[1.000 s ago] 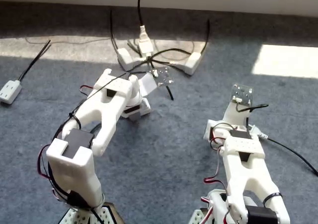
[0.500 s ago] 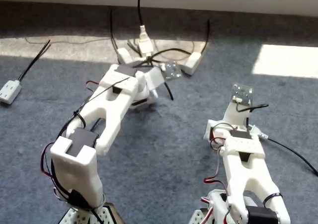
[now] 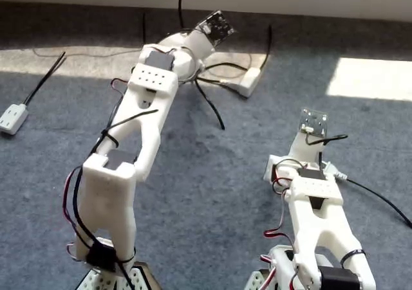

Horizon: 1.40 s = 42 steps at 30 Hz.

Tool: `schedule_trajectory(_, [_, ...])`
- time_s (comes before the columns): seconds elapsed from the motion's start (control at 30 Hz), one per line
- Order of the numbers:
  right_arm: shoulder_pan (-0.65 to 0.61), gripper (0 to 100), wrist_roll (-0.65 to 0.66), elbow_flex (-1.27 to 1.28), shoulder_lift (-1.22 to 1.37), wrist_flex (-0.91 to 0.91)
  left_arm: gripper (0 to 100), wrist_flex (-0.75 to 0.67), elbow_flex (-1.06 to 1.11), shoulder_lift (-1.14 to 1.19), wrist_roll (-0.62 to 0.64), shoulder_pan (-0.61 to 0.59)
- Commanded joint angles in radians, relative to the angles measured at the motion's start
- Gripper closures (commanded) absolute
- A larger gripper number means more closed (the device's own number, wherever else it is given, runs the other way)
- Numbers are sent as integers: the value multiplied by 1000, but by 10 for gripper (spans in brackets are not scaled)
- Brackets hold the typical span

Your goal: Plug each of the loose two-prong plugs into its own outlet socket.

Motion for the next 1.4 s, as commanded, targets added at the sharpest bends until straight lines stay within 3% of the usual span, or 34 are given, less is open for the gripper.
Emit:
schedule_trajectory(0.0, [-8,989,-5,-5,-24,-21,976,-12,-288,188,11,-41])
schedule_trajectory(0.2, [-8,989,-5,-5,-22,-22,762,201,-682,467,23,-68])
schedule_trajectory(0.3, [-8,989,-5,-5,-22,-22,751,270,-852,538,86,-76])
schedule_trajectory(0.5, [-8,989,-5,-5,-22,-22,751,367,-1059,539,89,-84])
schedule_trajectory(0.93, [-10,989,-5,-5,-22,-22,751,419,-854,79,87,-294])
schedule_trajectory(1.37, [-10,989,-5,-4,-22,-21,751,391,-700,47,89,-659])
